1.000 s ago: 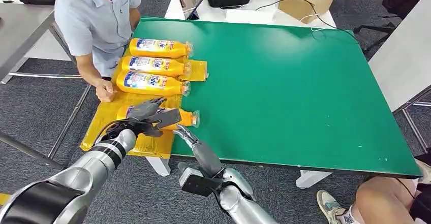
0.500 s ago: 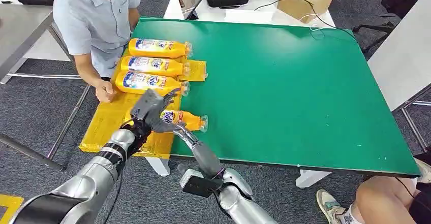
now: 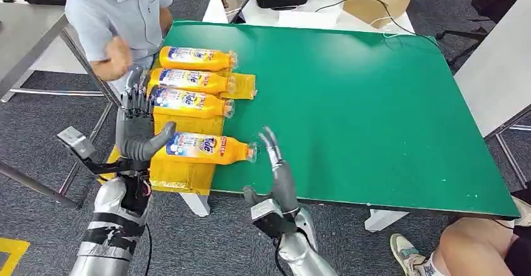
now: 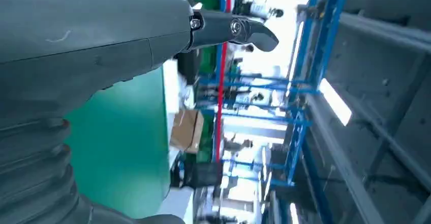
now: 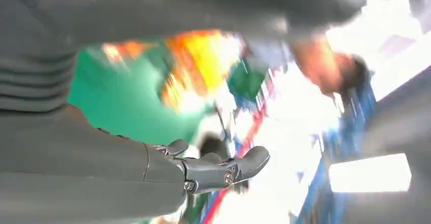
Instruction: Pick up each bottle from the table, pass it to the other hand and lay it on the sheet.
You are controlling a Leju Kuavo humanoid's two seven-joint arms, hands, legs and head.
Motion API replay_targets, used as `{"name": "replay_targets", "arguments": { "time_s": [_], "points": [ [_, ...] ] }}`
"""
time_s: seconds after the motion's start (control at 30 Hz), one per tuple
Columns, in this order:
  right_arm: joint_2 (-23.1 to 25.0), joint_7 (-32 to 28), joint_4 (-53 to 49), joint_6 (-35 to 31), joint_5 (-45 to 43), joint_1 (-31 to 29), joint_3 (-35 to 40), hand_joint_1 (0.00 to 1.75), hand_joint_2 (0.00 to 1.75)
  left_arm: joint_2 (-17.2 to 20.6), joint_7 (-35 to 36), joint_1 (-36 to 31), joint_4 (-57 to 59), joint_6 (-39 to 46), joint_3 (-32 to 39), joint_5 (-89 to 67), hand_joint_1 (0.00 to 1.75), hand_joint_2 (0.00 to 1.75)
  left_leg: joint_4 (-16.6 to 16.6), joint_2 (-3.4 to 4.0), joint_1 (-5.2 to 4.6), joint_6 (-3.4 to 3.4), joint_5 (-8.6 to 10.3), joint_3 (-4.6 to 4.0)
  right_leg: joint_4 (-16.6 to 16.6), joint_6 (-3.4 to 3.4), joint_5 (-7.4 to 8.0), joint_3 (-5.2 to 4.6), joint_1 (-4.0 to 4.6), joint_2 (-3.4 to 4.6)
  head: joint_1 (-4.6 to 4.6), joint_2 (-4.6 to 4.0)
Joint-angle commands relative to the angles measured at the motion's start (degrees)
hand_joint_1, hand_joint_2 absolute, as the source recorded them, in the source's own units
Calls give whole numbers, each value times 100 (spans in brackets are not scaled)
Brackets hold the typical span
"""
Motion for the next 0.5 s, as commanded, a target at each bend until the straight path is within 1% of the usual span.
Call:
{"name": "replay_targets", "arguments": {
  "time_s": [0.03,0.07,0.1,0.13,0.17,0.2,0.23,0.27,0.3,0.33,0.37,0.4,0.43,0.47,0.5],
  "points": [
    [-644,-99,-2759,-732,-69,995,-883,0,0,-170,-117,1090,-1181,922,-712,-1007,0,175,0,-9,1,0,-11,16,-6,-5,-13,25,3,-18,0,0],
    [-654,-99,-2947,-732,-92,1249,-1051,0,0,-255,-88,1408,-1288,964,-740,-953,0,175,-8,-15,-3,2,-10,24,-13,-3,-14,33,-1,-23,-2,0],
    [-657,-99,-3058,-732,-89,1357,-1134,0,0,-257,-74,1528,-1322,967,-779,-949,0,175,-10,-11,-5,2,-5,16,-11,-2,-8,22,-4,-18,0,0],
    [-545,-99,-3051,-713,-242,1666,-1469,0,0,-395,-10,1857,-1407,1053,-759,-882,0,175,-14,-12,-4,2,-16,36,-20,-4,-18,45,-1,-22,-2,0],
    [-501,-99,-2941,-703,-356,1764,-1580,0,0,-457,32,1979,-1426,1021,-745,-752,0,175,-13,-13,-7,2,-14,31,-17,-2,-16,37,-6,-20,0,0],
    [-501,-99,-2941,-703,-356,1764,-1580,0,0,-457,32,1979,-1426,1021,-745,-752,0,0,-10,-9,-5,1,-13,21,-14,-2,-12,26,-3,-15,-2,0],
    [-501,-99,-2941,-703,-356,1764,-1580,0,0,-457,32,1979,-1426,1021,-745,-752,0,0,-9,-11,-3,3,-23,35,-17,-5,-20,43,-1,-20,-2,0],
    [-377,-99,-2672,-732,-406,1944,-1850,0,0,-529,85,2282,-1497,1084,-749,-738,0,0,-4,-8,-2,9,-25,26,-13,-5,-18,32,0,-16,-2,0],
    [-228,-99,-2593,-732,-369,1975,-2039,0,0,-462,112,2367,-1494,1127,-802,-703,0,0,-7,-3,-6,6,-22,14,-11,-2,-12,15,-4,-9,-2,0],
    [-124,-99,-2446,-598,-435,2000,-2148,0,175,-420,20,2519,-1454,1184,-843,-716,0,175,-10,2,-3,4,-28,30,-17,-6,-16,32,0,-7,-2,0],
    [-82,-99,-2426,-322,-780,2034,-2187,0,175,-395,26,2571,-1437,1308,-871,-840,0,175,-12,7,-5,4,-24,22,-15,-5,-12,20,-2,-2,-2,0],
    [-64,-99,-2397,-250,-873,2046,-2202,0,175,-391,37,2593,-1437,1335,-873,-859,0,175,-10,5,-5,4,-24,15,-14,-5,-11,14,0,-2,-2,0],
    [-91,-88,-2314,-86,-945,2045,-2165,0,175,-413,34,2610,-1449,1400,-849,-868,0,175,-11,8,-3,1,-31,30,-16,-9,-16,29,3,-3,-2,0],
    [-360,33,-2314,383,-733,2026,-1848,0,175,-455,-12,2648,-1543,1528,-777,-920,0,175,-8,2,-4,0,-28,13,-13,-6,-12,11,3,-6,-2,0],
    [-349,38,-2391,433,-604,2073,-1872,0,175,-490,42,2654,-1637,1556,-735,-1006,0,175,-8,2,-1,-2,-32,24,-14,-10,-17,23,7,-11,-2,0]
  ]
}}
